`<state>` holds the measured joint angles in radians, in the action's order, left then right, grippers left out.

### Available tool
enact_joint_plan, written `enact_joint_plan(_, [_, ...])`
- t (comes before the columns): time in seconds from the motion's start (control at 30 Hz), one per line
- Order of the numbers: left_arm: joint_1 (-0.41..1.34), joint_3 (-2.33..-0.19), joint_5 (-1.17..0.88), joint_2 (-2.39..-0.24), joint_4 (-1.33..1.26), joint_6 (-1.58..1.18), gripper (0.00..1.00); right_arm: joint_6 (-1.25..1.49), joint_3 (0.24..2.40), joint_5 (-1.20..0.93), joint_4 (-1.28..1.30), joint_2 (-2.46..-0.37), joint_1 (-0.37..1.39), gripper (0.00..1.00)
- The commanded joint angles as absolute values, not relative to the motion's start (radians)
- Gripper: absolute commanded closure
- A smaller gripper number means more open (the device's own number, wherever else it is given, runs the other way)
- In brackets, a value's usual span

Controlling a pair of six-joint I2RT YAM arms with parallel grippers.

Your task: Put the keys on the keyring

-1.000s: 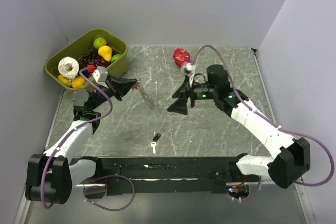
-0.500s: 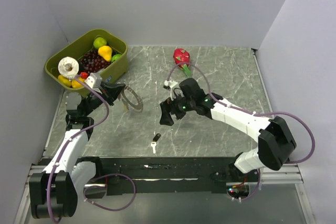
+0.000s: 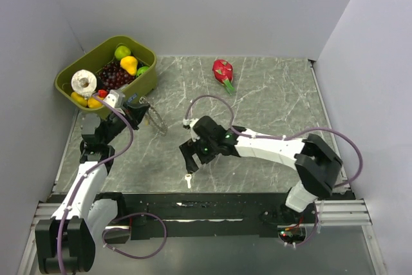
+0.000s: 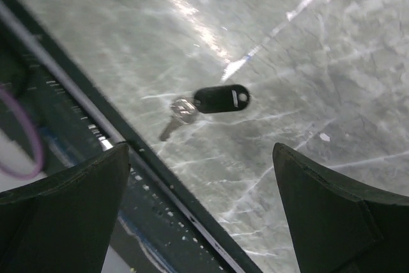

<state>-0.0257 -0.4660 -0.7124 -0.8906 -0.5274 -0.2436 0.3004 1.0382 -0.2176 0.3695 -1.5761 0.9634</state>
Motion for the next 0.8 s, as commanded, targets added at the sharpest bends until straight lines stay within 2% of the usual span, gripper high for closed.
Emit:
enact_joint_plan(0.0, [-0.031,-0.499,-0.579,-0.819,-0.491,-0.190,0.99,0.357,1.112,-0.080,0.442,-1.646,1.018,0.01])
enact_joint_plan(0.1, [-0.032,-0.492,-0.551,-0.795,-0.482,-0.187,0.99,0.351,1.137,-0.072,0.457,-1.690,1.042,0.12])
enact_joint_plan(0.4, [-0.029,-0.483,-0.483,-0.747,-0.465,-0.189,0.99,0.356,1.255,-0.015,0.540,-1.796,1.075,0.27])
enact_joint_plan(0.77, [-0.031,-0.465,-0.434,-0.718,-0.465,-0.184,0.99,0.362,1.368,-0.048,0.626,-1.904,1.097,0.45])
